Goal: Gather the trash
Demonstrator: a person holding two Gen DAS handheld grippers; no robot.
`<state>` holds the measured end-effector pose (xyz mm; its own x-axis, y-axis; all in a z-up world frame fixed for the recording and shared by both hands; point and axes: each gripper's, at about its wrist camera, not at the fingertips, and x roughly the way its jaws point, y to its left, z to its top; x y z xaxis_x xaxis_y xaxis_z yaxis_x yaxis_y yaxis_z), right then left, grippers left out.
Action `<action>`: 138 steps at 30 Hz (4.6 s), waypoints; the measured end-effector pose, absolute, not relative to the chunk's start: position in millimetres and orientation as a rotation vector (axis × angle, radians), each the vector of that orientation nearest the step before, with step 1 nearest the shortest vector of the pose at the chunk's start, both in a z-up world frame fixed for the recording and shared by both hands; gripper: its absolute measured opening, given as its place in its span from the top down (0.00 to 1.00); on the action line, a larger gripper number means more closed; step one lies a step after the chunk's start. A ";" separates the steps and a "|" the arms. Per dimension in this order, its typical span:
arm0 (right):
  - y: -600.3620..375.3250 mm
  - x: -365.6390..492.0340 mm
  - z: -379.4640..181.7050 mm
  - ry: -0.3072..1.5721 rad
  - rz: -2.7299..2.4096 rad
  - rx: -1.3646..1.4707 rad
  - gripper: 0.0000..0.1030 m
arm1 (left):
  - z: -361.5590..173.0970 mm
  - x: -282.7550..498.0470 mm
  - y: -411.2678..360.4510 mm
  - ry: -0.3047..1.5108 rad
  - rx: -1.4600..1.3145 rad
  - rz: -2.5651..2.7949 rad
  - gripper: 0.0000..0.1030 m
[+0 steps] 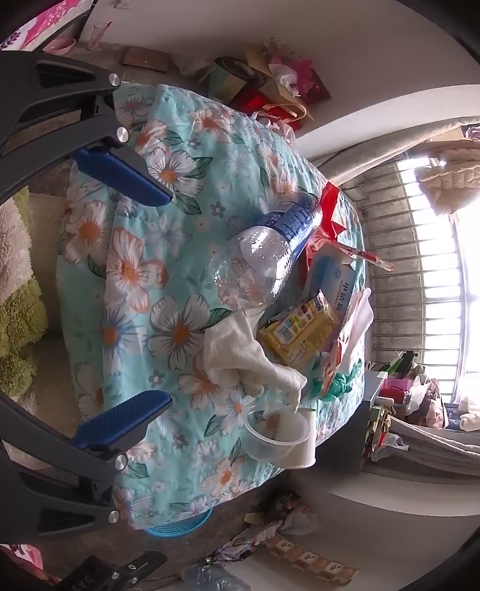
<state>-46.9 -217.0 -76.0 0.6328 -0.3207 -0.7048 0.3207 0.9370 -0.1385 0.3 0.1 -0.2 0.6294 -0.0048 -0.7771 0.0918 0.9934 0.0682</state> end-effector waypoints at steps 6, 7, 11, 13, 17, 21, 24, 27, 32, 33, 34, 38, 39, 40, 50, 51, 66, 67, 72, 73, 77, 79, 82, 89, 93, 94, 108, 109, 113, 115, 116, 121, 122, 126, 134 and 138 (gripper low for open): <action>-216.2 -46.4 -75.5 0.805 -0.368 -0.001 0.06 | -0.2 0.3 0.2 0.889 0.103 -0.057 0.05; -216.2 -46.8 -75.4 0.801 -0.367 -0.001 0.06 | -0.2 0.2 0.2 0.889 0.103 -0.057 0.05; -215.7 -46.7 -75.1 0.800 -0.366 -0.001 0.06 | -0.2 0.3 0.1 0.889 0.105 -0.056 0.05; -215.7 -46.7 -75.5 0.799 -0.366 0.000 0.06 | -0.2 0.2 0.1 0.889 0.105 -0.055 0.05; -214.7 -45.9 -75.8 0.804 -0.366 0.004 0.06 | -2.8 -1.6 -0.2 0.892 0.109 -0.050 0.05; -203.6 -38.6 -75.8 0.803 -0.365 0.000 0.06 | -3.1 -1.8 0.0 0.892 0.110 -0.052 0.05; -205.5 -39.4 -75.8 0.803 -0.365 0.003 0.06 | -3.1 -1.2 -0.3 0.894 0.112 -0.053 0.05; -204.3 -36.5 -77.1 0.795 -0.367 0.006 0.06 | -2.2 -1.1 -1.2 0.895 0.114 -0.053 0.05; -205.2 -38.8 -75.8 0.796 -0.366 0.007 0.06 | -5.0 -0.7 3.1 0.905 0.115 -0.052 0.05; -207.2 -40.0 -75.9 0.795 -0.365 0.007 0.06 | -6.1 1.6 0.2 0.908 0.122 -0.050 0.05; -206.7 -39.8 -75.9 0.793 -0.365 0.007 0.06 | -6.1 1.5 0.5 0.908 0.122 -0.050 0.05; -205.6 -38.3 -76.4 0.795 -0.366 0.007 0.06 | -6.1 1.8 0.4 0.909 0.126 -0.049 0.05; -207.4 -39.7 -75.7 0.796 -0.365 0.008 0.06 | -6.1 1.9 -0.1 0.910 0.127 -0.049 0.05; -206.5 -39.1 -75.8 0.796 -0.365 0.007 0.06 | -6.6 2.0 -0.2 0.910 0.128 -0.048 0.05; -207.3 -39.8 -75.6 0.794 -0.365 0.009 0.06 | -9.1 0.3 1.4 0.914 0.134 -0.042 0.05; -207.4 -39.9 -75.5 0.793 -0.364 0.009 0.06 | -9.2 0.8 1.0 0.915 0.135 -0.041 0.05; -206.5 -38.4 -76.9 0.793 -0.362 0.012 0.06 | -9.5 1.4 1.5 0.918 0.136 -0.036 0.05; -204.6 -37.0 -77.4 0.794 -0.362 0.014 0.06 | -9.6 1.3 1.6 0.919 0.137 -0.036 0.05; -204.5 -37.1 -77.7 0.791 -0.361 0.015 0.06 | -10.9 0.8 4.9 0.922 0.140 -0.033 0.05; -202.0 -35.2 -79.4 0.790 -0.361 0.016 0.06 | -11.6 0.6 6.0 0.923 0.141 -0.032 0.05; -205.7 -37.1 -80.1 0.791 -0.360 0.021 0.06 | -15.6 2.9 6.8 0.932 0.150 -0.026 0.05; -205.9 -36.1 -83.0 0.794 -0.358 0.027 0.06 | -17.6 5.6 8.3 0.937 0.149 -0.024 0.05; -203.5 -28.0 -88.1 0.802 -0.349 0.037 0.06 | -19.8 11.4 12.7 0.937 0.142 -0.017 0.05; -193.8 -5.5 -88.5 0.750 -0.291 0.039 0.06 | -21.4 27.6 38.8 0.910 0.120 -0.002 0.05; -194.4 10.7 -86.0 0.698 -0.211 0.077 0.06 | -20.9 38.0 54.3 0.891 0.110 -0.035 0.05; -193.7 17.2 -84.9 0.695 -0.199 0.085 0.06 | -19.4 39.5 57.6 0.873 0.095 -0.071 0.05; -174.0 121.2 -75.7 0.711 -0.034 0.089 0.40 | 12.3 38.5 4.8 0.621 0.136 -0.462 0.05; -174.0 127.7 -79.6 0.736 -0.029 0.086 0.44 | 11.9 39.4 0.3 0.607 0.165 -0.463 0.05; -186.4 132.6 -89.9 0.800 -0.021 0.111 0.77 | 9.2 48.6 -19.3 0.589 0.244 -0.481 0.15; -196.9 126.2 -90.5 0.813 -0.039 0.128 0.89 | 5.6 58.6 -27.5 0.613 0.268 -0.492 0.23; -203.9 122.6 -91.3 0.819 -0.051 0.138 0.92 | 4.0 63.1 -30.5 0.626 0.272 -0.496 0.30; -232.4 107.3 -97.6 0.836 -0.087 0.205 0.97 | -10.1 87.3 -48.5 0.707 0.298 -0.503 0.55; -237.6 103.3 -98.5 0.836 -0.081 0.229 0.97 | -13.3 90.3 -51.5 0.723 0.309 -0.500 0.65; -249.8 90.7 -95.0 0.827 -0.057 0.278 0.97 | -22.7 100.1 -57.5 0.773 0.320 -0.474 0.96; -270.4 75.7 -85.0 0.762 -0.001 0.352 0.97 | 3.2 91.4 -52.4 0.770 0.208 -0.477 0.99; -288.2 60.9 -73.8 0.701 0.007 0.409 0.97 | 33.6 87.1 -57.8 0.734 0.150 -0.535 0.99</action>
